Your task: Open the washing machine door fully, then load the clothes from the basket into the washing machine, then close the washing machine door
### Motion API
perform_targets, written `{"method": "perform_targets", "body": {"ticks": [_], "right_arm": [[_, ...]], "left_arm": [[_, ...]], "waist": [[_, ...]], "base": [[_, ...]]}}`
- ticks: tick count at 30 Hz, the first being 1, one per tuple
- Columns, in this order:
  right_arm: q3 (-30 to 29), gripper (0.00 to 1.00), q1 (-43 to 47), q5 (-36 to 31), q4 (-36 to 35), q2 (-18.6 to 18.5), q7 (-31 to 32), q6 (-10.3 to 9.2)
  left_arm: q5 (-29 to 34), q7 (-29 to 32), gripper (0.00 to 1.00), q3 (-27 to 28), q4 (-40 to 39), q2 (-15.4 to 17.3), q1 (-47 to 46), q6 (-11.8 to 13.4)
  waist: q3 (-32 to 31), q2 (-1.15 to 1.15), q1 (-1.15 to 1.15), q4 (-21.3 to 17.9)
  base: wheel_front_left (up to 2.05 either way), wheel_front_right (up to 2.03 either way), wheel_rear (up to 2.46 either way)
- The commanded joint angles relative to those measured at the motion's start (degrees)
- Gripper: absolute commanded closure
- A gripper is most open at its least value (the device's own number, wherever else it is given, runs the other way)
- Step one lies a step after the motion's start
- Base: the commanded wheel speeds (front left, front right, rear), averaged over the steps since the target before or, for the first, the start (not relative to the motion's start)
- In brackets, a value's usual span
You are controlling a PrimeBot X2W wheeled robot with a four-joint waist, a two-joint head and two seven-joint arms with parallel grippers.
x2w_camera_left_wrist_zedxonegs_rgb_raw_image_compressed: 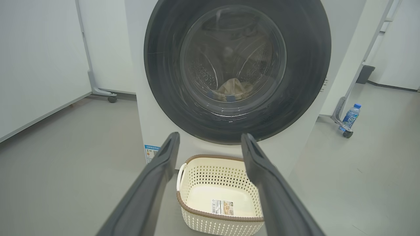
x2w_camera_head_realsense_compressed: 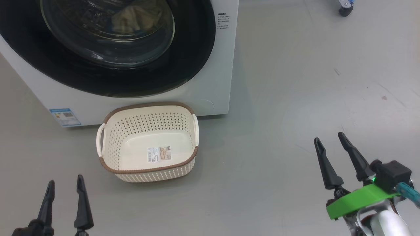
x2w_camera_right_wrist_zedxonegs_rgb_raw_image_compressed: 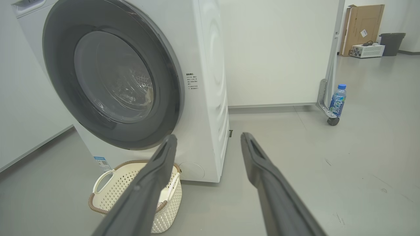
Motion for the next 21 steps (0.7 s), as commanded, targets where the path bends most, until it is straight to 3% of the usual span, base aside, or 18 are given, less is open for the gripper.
{"method": "perform_targets", "body": {"ticks": [1, 2, 6, 21], "right_arm": [[1.1, 0.00, -2.2, -0.4, -1.8, -0.5, -0.1, -0.20], [1.1, 1.00, -2.2, -0.5, -1.8, -0.5, -0.1, -0.20], [0.6, 1.00, 1.1, 0.0, 3.3, 0.4, 0.0, 0.01], [-0.1, 1.00, 0.4, 10.0, 3.6, 0.3, 2.0, -0.01]], "left_arm": [[0.1, -0.4, 0.00, 2.0, -1.7, 1.1, -2.1, 0.3], [0.0, -0.4, 1.00, 2.1, -1.8, 1.1, -2.1, 0.3], [0.0, 0.1, 1.00, -0.6, 3.5, -1.1, 0.3, 0.0], [-9.4, 2.7, 1.00, 0.0, 4.7, -1.4, -1.4, -0.6]], "waist": [[0.0, 0.00, 0.00, 0.0], [0.0, 0.00, 0.00, 0.0], [0.0, 0.00, 0.00, 0.0], [-0.5, 0.00, 0.00, 0.3]], "base": [[0.00, 0.00, 0.00], [0.00, 0.00, 0.00], [0.00, 0.00, 0.00], [0.00, 0.00, 0.00]]}}
